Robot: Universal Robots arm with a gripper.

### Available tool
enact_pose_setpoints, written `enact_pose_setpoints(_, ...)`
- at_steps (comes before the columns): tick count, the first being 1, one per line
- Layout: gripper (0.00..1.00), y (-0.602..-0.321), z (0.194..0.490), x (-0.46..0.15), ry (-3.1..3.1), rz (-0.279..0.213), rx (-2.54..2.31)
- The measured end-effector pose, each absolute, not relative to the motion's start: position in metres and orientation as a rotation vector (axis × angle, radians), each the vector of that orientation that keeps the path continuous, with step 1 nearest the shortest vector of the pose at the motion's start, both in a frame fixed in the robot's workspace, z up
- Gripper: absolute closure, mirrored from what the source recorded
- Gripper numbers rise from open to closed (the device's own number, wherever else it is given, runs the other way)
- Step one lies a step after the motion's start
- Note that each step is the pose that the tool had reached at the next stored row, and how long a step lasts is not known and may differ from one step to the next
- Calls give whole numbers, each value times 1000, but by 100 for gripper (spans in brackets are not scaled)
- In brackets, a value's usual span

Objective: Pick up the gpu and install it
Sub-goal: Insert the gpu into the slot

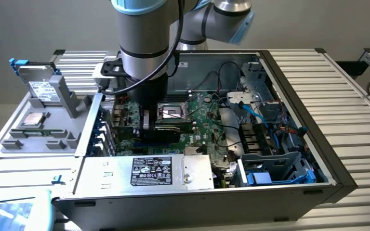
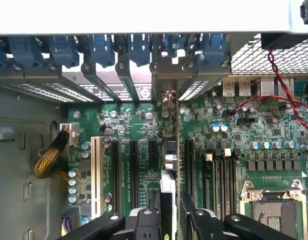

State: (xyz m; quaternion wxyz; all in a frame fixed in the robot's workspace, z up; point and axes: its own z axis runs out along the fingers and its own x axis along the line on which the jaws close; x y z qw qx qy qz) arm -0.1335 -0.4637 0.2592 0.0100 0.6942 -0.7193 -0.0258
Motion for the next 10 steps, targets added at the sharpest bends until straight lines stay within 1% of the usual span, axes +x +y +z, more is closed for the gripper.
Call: enact_pose_setpoints(10,73,-463,259,-137,-2245,-81,2167)
